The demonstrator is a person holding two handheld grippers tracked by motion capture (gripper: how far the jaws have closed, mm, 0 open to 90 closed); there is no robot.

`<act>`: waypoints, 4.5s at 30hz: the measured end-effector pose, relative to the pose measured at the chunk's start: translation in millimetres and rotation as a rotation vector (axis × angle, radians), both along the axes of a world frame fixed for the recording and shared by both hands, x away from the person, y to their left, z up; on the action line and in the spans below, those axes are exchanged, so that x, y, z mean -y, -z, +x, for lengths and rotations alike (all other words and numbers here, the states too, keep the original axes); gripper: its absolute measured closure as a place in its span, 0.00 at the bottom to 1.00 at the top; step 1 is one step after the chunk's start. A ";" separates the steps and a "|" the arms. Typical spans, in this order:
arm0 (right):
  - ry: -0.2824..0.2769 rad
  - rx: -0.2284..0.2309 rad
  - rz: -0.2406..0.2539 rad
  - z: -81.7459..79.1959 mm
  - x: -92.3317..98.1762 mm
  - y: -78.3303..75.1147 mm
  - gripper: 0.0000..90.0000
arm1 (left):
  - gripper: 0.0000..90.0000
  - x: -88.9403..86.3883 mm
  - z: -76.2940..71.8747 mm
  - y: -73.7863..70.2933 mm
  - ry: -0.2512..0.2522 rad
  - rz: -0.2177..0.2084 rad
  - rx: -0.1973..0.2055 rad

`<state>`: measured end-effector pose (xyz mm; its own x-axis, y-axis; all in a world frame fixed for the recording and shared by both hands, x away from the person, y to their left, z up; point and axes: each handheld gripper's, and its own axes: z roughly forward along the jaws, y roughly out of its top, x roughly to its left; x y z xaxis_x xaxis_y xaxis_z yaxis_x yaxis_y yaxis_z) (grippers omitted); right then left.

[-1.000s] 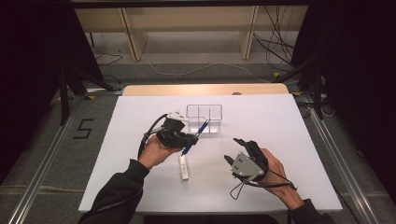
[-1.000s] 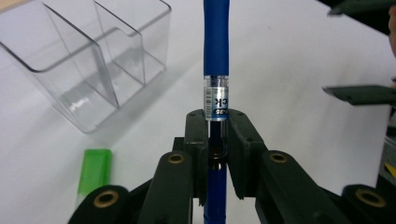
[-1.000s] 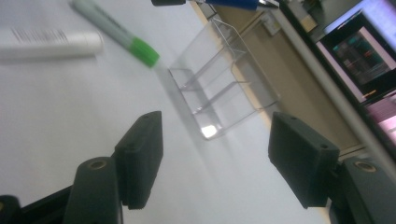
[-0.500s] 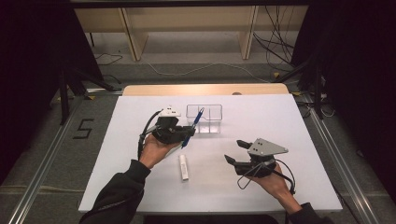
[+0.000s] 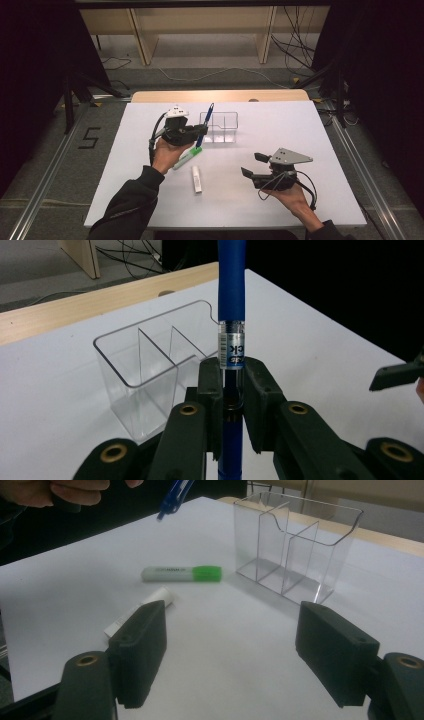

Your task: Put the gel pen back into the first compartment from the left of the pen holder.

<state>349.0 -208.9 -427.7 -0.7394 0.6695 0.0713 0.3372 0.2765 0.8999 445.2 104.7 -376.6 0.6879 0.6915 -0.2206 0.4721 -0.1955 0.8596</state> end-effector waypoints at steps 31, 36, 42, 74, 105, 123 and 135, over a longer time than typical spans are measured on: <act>-0.023 -0.019 0.009 1.2 -1.4 2.9 0.31 | 0.88 16.7 58.0 -2.1 -0.116 -0.060 0.055; -0.026 -0.023 -0.001 1.6 -1.1 3.9 0.32 | 0.88 20.4 66.4 1.4 -0.138 -0.074 0.064; -0.029 -0.023 0.001 2.2 -0.6 4.3 0.32 | 0.88 24.8 73.2 5.6 -0.158 -0.058 0.075; -0.037 -0.016 -0.004 0.9 -1.2 4.2 0.32 | 0.87 30.4 81.2 31.4 -0.218 -0.010 0.062; -0.032 -0.012 -0.007 2.1 -0.8 3.4 0.32 | 0.23 -5.6 41.9 4.7 -0.113 0.127 -0.099; -0.036 -0.015 -0.010 1.6 -1.4 3.8 0.32 | 0.20 -26.2 28.4 17.3 -0.078 0.204 -0.175; -0.034 -0.016 -0.014 2.7 0.6 5.9 0.32 | 0.18 -28.5 25.5 29.0 -0.052 0.296 -0.219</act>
<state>351.7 -209.5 -433.7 -0.7609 0.6446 0.0741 0.3411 0.3003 0.8907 470.6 133.3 -405.5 0.6090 0.7800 -0.1439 0.6543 -0.3915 0.6470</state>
